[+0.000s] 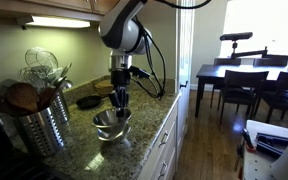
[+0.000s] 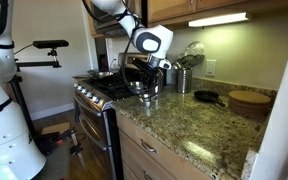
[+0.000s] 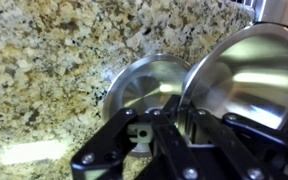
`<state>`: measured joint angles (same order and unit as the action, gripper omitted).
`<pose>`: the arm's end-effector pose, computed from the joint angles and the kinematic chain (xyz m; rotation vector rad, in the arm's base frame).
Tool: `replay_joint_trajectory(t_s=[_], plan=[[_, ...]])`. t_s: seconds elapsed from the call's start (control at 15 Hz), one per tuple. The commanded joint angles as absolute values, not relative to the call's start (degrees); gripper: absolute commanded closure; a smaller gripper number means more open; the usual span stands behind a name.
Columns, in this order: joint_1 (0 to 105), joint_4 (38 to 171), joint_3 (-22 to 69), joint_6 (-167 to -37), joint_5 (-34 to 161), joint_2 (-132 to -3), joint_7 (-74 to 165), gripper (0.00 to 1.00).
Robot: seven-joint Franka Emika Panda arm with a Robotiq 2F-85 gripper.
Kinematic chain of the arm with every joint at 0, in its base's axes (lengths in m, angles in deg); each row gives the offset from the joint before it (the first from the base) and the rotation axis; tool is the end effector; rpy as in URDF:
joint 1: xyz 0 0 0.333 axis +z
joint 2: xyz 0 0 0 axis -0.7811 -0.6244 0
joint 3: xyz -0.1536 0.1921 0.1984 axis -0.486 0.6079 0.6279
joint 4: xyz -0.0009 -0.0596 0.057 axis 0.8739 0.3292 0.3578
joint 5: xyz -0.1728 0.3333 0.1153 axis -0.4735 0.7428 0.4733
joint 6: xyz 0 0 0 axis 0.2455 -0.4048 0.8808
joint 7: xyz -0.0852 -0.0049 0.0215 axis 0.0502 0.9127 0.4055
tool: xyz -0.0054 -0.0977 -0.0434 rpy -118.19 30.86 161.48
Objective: Put the silver bowl on the right inside the silver bowl on the left
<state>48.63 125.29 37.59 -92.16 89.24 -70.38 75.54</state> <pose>0.5873 0.0889 0.2912 -2.7163 -0.4501 0.1177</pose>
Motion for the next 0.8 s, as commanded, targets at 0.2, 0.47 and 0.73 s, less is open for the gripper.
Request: replay_joint_trajectory(t_s=[0.2, 0.47, 0.73], plan=[[49.91, 125.93, 35.98, -97.52, 86.51, -70.90, 73.80, 0.98], [50.07, 125.30, 35.63, -99.89, 84.02, -71.49, 72.72, 0.98], [50.49, 125.09, 35.95, -100.52, 82.65, -72.01, 71.71, 0.98]])
